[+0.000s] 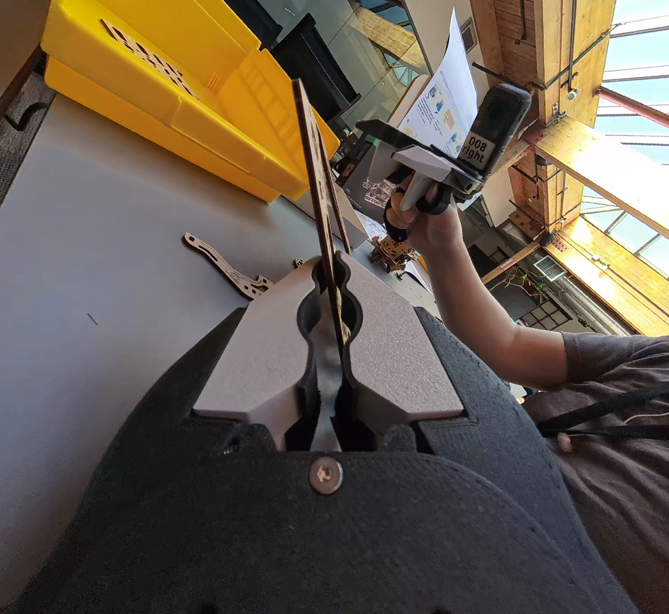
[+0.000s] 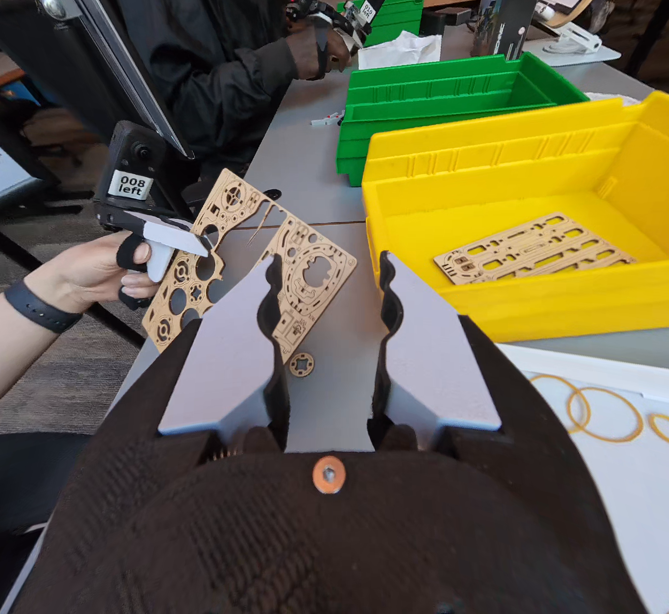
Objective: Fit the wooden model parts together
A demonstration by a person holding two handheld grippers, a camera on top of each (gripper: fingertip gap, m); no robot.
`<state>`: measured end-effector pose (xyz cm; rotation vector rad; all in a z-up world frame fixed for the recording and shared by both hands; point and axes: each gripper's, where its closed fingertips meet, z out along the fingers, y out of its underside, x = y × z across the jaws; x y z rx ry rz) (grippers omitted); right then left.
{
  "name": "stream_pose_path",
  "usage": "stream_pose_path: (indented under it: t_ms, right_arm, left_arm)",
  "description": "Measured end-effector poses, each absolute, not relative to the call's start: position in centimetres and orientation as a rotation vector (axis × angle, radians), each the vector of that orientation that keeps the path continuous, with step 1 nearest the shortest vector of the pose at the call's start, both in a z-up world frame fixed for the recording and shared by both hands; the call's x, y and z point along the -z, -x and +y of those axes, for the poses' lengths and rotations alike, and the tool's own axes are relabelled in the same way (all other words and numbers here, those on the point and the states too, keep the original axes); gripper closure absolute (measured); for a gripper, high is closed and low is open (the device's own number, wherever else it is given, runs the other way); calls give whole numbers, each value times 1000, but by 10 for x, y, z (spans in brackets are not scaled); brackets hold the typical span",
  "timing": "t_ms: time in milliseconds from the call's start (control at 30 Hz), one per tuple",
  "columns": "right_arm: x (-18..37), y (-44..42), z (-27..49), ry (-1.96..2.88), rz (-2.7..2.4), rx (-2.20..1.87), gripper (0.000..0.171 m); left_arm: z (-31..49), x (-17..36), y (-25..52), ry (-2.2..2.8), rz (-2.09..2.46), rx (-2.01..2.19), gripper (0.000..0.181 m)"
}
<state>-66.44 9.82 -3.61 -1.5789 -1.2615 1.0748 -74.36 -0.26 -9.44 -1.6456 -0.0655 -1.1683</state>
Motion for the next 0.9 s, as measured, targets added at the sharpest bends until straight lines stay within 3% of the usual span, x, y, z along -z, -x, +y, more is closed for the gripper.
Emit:
stream_pose_path:
  t_ms: [533, 800, 900]
  right_arm:
    - [81, 661, 50, 1828, -1220, -1704, 124]
    - [105, 663, 20, 1854, -1496, -1733, 122]
    - [113, 665, 16, 1894, -1556, -1698, 138]
  left_arm:
    - [-13, 80, 737, 1586, 43, 1133, 181]
    - [-13, 80, 736, 1572, 48, 1132, 181]
    - [-10, 81, 736, 1575, 33, 1142, 181]
